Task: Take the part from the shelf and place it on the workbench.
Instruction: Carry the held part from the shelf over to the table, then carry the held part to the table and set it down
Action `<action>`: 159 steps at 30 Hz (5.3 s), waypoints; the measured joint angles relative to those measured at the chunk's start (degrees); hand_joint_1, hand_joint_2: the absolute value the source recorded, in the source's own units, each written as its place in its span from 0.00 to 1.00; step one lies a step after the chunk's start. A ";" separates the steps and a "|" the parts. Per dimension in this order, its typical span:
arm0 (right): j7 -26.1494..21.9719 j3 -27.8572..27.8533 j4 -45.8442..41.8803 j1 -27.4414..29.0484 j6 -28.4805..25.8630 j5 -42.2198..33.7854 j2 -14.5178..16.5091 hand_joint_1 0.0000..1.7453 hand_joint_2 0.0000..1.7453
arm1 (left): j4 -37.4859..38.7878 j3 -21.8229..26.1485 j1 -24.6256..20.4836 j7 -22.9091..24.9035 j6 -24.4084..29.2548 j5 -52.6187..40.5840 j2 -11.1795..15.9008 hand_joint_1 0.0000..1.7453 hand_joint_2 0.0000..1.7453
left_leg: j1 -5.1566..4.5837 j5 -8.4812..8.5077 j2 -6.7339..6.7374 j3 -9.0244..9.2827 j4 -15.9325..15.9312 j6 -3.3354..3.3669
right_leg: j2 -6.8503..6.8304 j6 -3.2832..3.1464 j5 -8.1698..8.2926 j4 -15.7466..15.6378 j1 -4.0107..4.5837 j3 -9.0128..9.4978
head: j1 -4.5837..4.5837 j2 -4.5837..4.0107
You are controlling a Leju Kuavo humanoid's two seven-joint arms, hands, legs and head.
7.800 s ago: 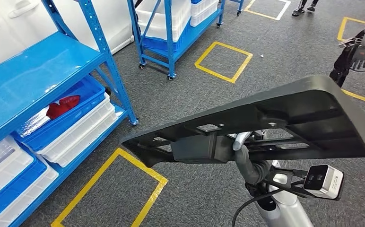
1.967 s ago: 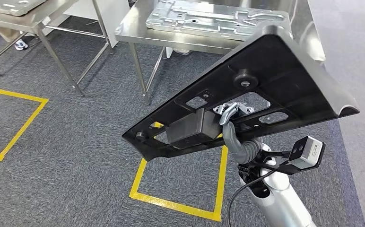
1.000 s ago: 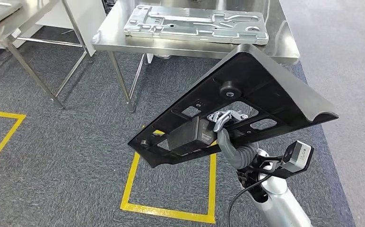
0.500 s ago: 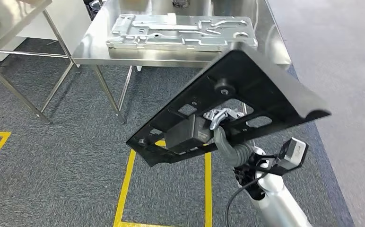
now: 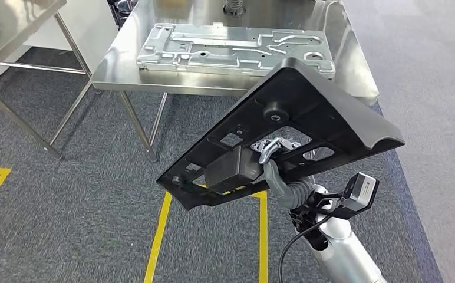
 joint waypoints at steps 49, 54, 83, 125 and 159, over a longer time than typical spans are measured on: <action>-0.26 -2.93 -3.37 2.43 -0.64 0.65 0.36 1.00 1.00 | 0.01 -1.43 -0.19 -0.63 -0.50 0.00 0.80 0.00 1.00 | 0.51 6.75 1.01 -10.11 3.38 -1.12 | 1.21 -0.83 -5.79 -2.77 0.38 10.27 | -0.94 0.00; -0.27 -2.93 -3.40 2.39 -0.67 0.35 0.36 1.00 1.00 | 0.01 -1.43 -0.23 -0.80 -0.44 0.00 0.84 0.00 1.00 | 0.49 5.44 0.63 -7.71 2.65 1.00 | 0.79 0.44 -6.41 6.21 0.19 5.60 | -0.85 0.00; -1.67 -6.54 -12.05 -3.73 -4.85 3.63 1.78 1.00 1.00 | 0.01 -2.51 -0.25 -0.60 -0.05 0.00 1.37 0.00 1.00 | 0.22 7.80 0.16 -9.86 2.25 0.49 | 1.29 -0.47 -6.06 1.18 0.89 9.93 | -0.92 0.00; 22.16 18.15 57.10 -33.50 -20.81 72.41 18.42 1.00 1.00 | -0.02 -7.25 -2.27 -3.67 -2.98 -0.09 2.44 0.00 1.00 | 0.14 4.80 -0.02 -6.77 2.04 -1.11 | 0.45 -1.53 0.98 -0.73 0.84 0.86 | -0.33 0.00; 20.10 9.04 67.84 -37.43 -3.32 59.14 18.98 0.00 0.00 | -0.02 -7.32 -1.35 -8.57 -5.57 -0.02 2.40 0.00 0.00 | -0.31 5.36 0.73 -7.67 2.88 -0.93 | 0.35 -3.22 -0.13 -2.60 1.78 4.38 | -0.01 0.00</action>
